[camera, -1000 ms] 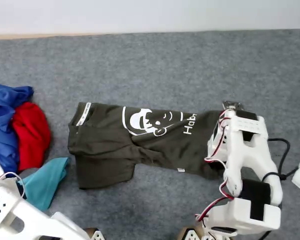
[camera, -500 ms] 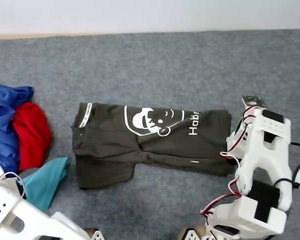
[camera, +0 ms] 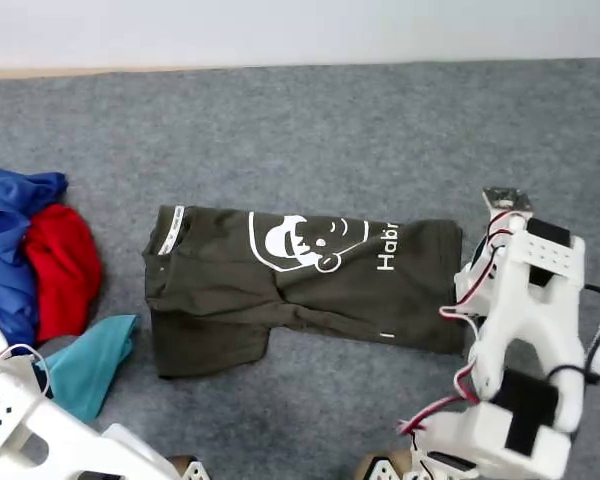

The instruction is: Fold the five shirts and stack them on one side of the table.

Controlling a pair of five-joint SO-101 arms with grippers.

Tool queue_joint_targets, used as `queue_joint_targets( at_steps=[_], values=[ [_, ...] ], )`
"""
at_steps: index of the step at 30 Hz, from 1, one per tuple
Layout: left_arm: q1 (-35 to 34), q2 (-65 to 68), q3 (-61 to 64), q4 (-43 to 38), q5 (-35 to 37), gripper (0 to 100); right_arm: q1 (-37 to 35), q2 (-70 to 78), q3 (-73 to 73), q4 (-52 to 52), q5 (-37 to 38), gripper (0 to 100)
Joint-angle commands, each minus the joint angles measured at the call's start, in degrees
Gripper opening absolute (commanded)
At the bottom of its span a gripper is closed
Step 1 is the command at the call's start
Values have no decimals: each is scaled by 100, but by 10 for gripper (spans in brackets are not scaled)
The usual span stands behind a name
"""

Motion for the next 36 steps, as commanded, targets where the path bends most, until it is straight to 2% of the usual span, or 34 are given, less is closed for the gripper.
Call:
queue_joint_targets(
  at_steps=[1, 7, 12, 17, 24, 32, 36],
  values=[
    [62, -114, -57, 9, 18, 55, -57, -673, -114, 224, 44, 158],
    [62, -114, -57, 26, 18, 55, -549, -1288, -105, 312, 44, 158],
    [62, -114, -57, 35, 18, 55, -1420, -1516, -97, 303, 35, 147],
    [62, -114, -66, 35, 18, 55, -2519, -1490, -62, -110, 53, 4],
    [62, -114, -84, 18, 18, 56, -3301, -760, -105, -708, 35, 9],
    [70, -114, -690, 0, 18, 58, -4022, 145, -114, -1191, 35, 9],
    [369, -114, -804, 9, 18, 58, -4462, 400, -105, -1481, 35, 9]
  ],
)
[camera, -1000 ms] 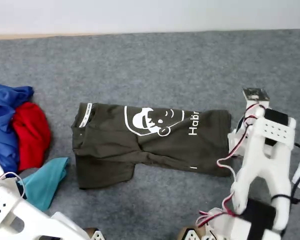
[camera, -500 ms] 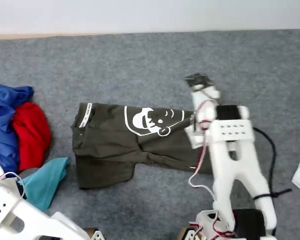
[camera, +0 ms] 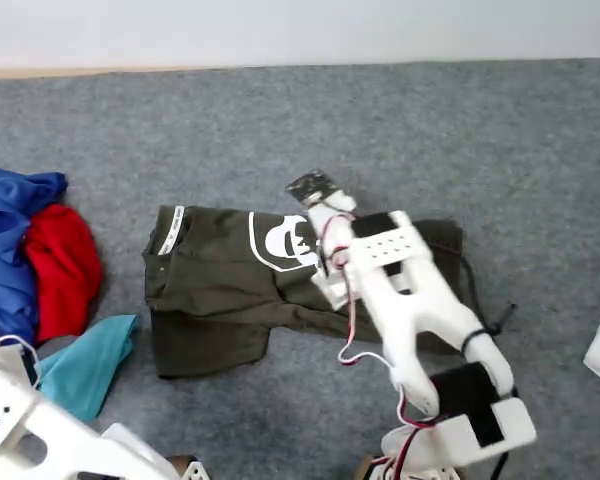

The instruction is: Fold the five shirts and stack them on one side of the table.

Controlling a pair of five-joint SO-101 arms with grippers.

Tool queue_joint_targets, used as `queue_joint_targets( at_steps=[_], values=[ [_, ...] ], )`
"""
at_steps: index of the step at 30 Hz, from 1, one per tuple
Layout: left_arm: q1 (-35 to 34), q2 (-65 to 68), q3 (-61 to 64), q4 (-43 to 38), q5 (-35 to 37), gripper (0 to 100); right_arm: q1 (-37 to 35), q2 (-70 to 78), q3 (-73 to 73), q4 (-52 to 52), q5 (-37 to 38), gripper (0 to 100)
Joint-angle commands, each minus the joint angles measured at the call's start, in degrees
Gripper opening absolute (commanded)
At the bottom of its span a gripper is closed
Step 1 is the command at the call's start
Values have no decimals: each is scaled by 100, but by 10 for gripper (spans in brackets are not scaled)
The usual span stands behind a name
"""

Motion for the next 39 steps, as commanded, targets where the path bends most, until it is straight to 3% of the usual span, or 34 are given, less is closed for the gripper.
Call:
queue_joint_targets(
  at_steps=[1, 15, 20, 31, 39],
  values=[
    [299, -114, -224, 0, 18, 58, -330, 136, -105, -259, 35, 9],
    [809, -88, -215, -9, 18, 58, -356, 857, -255, 426, 79, 9],
    [879, -105, -215, -9, 18, 58, -347, 866, -1301, 1015, 53, 9],
    [870, -105, -224, -9, 18, 58, -312, 1974, -1899, 514, 97, 9],
    [870, -105, -224, -9, 18, 58, -321, 2229, -1952, 1156, 97, 9]
  ],
)
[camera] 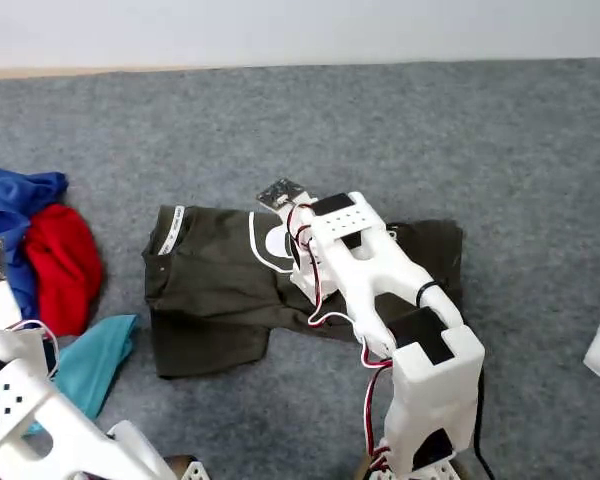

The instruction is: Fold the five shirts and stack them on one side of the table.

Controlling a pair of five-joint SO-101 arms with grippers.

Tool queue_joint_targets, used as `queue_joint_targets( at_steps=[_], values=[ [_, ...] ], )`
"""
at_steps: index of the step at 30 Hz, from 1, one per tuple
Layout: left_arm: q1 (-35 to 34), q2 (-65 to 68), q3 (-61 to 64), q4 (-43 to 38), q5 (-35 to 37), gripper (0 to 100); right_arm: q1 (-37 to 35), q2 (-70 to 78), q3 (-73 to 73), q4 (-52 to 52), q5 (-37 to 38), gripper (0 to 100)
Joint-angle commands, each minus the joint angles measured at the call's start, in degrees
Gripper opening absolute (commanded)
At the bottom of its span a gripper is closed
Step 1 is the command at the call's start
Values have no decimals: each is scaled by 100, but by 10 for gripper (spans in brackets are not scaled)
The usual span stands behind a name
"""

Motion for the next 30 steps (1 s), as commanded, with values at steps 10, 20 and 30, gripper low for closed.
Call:
queue_joint_targets(
  at_steps=[10, 20, 30],
  values=[
    [18, -114, -303, -211, 62, 58, -75, -857, -1266, 919, 18, 9],
    [-941, -105, -804, -246, 642, 58, -866, -1332, -1459, 2308, 633, 9],
    [-1855, -70, -787, -255, 624, 58, -1516, -2237, -747, 2132, 765, 9]
  ],
)
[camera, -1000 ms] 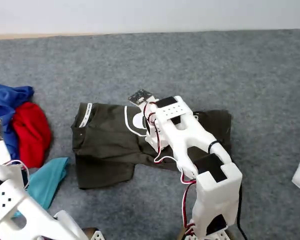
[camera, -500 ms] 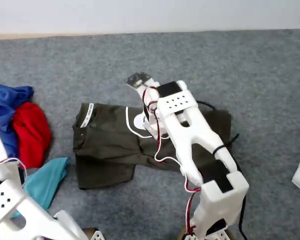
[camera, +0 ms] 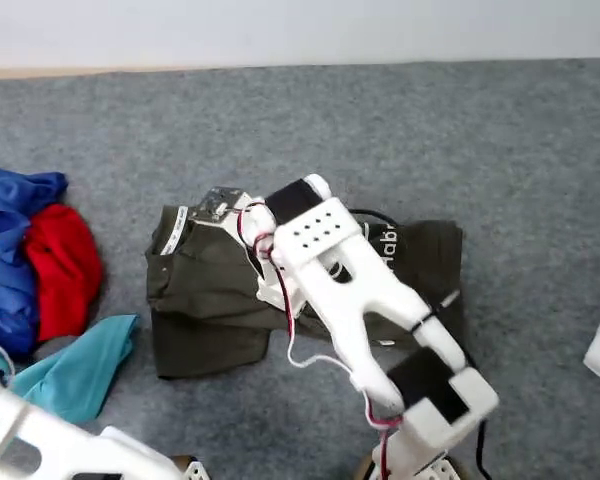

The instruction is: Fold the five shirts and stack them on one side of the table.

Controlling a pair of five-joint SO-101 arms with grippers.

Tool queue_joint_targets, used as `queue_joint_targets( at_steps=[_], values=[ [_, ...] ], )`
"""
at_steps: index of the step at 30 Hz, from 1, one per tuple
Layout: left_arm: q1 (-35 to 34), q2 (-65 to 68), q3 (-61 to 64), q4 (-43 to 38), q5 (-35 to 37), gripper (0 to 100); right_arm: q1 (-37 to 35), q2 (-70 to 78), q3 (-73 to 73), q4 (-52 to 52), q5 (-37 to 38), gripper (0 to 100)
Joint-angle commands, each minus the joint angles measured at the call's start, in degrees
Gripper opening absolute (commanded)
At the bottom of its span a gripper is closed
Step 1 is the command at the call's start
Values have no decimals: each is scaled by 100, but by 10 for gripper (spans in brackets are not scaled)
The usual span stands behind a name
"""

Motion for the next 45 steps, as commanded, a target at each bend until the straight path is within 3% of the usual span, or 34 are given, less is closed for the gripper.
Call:
queue_joint_targets(
  at_steps=[1, 9, 15, 18, 25, 38, 45],
  values=[
    [-237, -70, -163, -132, 26, 58, -338, -813, 615, -409, 88, 9],
    [-378, -70, 215, -158, -62, 58, -919, -1833, 3007, -2325, 97, 17],
    [-378, -70, 215, -132, -62, 58, -1429, -1824, 3367, -2826, 97, 216],
    [-378, -70, 215, -132, -53, 58, -1622, -1666, 3367, -2993, 299, 265],
    [-378, -79, 215, -123, -44, 58, -1921, -629, 3244, -3451, 853, 264],
    [-378, -88, 215, -158, -44, 58, -1798, 549, 2066, -3090, 914, 258],
    [-378, -79, 215, -158, -53, 58, -1771, 637, 2013, -3099, 923, 43]
  ],
)
